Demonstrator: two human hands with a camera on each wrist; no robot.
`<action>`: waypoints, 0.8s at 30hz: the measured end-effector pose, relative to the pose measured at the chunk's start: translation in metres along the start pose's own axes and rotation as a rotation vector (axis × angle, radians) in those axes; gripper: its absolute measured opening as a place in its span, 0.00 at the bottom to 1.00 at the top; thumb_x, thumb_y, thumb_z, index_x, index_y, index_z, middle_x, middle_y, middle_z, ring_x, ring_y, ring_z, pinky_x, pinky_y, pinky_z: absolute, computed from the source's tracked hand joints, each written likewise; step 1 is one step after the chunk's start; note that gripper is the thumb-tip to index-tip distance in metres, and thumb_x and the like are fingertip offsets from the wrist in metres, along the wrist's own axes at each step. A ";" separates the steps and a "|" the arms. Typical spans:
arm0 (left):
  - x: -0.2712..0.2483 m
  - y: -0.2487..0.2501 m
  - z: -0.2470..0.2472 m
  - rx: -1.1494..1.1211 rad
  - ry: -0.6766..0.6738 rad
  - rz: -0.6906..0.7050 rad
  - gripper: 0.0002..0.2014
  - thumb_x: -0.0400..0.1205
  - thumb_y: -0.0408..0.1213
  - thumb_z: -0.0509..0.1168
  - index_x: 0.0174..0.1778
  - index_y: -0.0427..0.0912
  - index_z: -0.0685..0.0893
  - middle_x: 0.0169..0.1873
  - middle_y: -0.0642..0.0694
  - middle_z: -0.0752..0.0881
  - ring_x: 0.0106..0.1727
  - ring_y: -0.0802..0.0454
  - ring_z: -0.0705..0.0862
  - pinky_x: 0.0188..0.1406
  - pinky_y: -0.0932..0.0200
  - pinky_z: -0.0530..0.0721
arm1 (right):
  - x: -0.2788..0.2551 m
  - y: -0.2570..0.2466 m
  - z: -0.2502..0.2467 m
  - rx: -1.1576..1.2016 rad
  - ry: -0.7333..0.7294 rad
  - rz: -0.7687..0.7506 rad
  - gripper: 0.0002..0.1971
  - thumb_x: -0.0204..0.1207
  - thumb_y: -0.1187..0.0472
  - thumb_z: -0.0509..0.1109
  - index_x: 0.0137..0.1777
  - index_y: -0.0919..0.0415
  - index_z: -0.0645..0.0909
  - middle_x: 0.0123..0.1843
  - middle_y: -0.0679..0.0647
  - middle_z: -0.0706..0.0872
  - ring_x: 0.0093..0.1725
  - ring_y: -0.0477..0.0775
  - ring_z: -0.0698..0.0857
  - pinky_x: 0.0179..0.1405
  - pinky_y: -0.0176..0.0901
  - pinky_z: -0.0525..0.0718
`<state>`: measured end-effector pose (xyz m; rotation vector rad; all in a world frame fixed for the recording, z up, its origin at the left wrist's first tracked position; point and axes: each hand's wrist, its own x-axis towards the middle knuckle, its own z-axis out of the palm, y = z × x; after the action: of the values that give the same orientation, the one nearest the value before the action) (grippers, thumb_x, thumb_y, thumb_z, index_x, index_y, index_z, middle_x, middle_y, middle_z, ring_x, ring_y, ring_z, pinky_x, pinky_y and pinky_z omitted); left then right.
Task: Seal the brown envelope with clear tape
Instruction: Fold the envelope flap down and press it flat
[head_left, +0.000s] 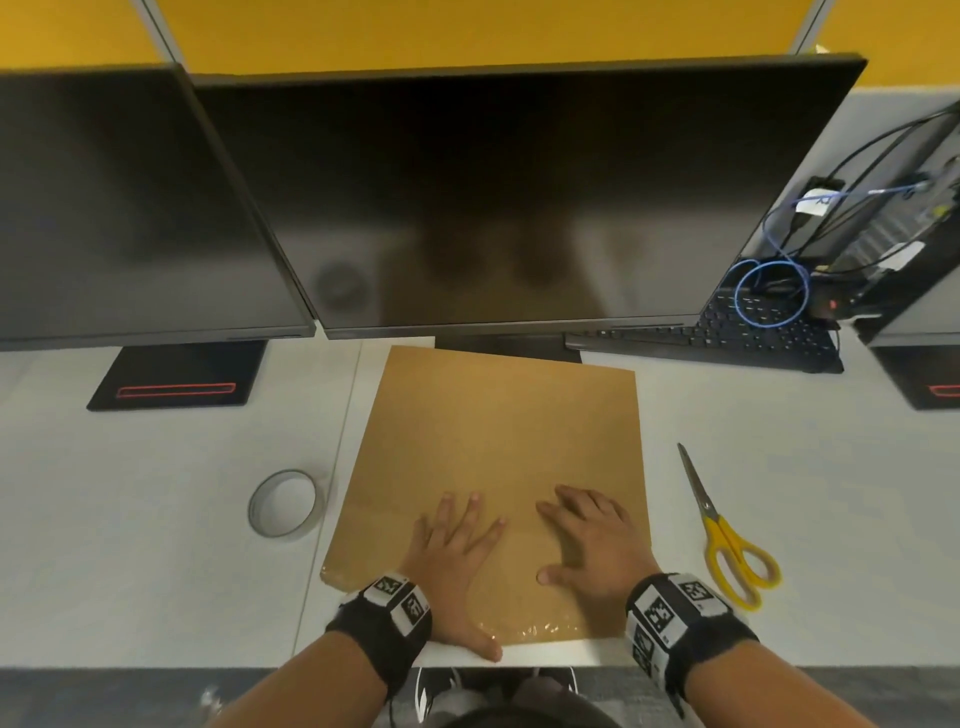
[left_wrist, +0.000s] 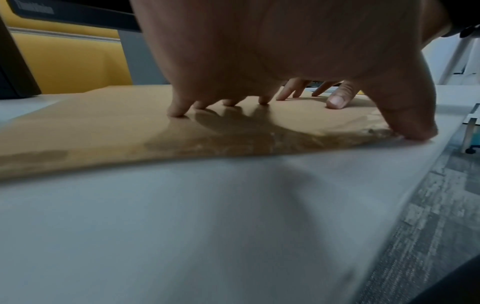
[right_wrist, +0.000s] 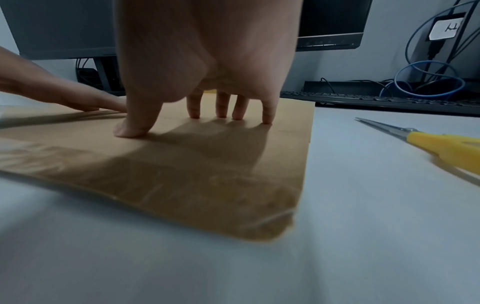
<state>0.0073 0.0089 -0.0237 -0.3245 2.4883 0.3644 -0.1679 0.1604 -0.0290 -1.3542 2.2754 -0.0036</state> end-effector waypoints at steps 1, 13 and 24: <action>-0.001 0.001 -0.001 0.020 0.002 0.003 0.67 0.60 0.74 0.68 0.74 0.60 0.20 0.75 0.44 0.19 0.75 0.36 0.20 0.73 0.30 0.30 | 0.000 0.000 -0.001 0.002 0.001 0.002 0.45 0.64 0.27 0.63 0.80 0.39 0.53 0.84 0.46 0.53 0.82 0.54 0.51 0.80 0.58 0.49; 0.001 0.020 -0.025 0.042 -0.020 0.188 0.35 0.76 0.54 0.66 0.79 0.52 0.65 0.85 0.45 0.44 0.84 0.38 0.42 0.80 0.39 0.41 | 0.007 -0.003 -0.007 0.028 0.006 0.006 0.44 0.62 0.28 0.66 0.79 0.39 0.57 0.82 0.46 0.57 0.80 0.53 0.54 0.78 0.58 0.54; 0.009 0.009 -0.053 -0.293 0.123 0.156 0.16 0.87 0.47 0.55 0.54 0.40 0.83 0.52 0.41 0.87 0.56 0.45 0.82 0.69 0.52 0.68 | -0.004 -0.027 -0.037 0.264 -0.191 -0.086 0.44 0.57 0.18 0.54 0.73 0.38 0.69 0.78 0.47 0.69 0.78 0.54 0.63 0.77 0.54 0.59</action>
<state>-0.0305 -0.0014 0.0145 -0.2765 2.5881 0.8000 -0.1594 0.1412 0.0118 -1.2541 1.9790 -0.1890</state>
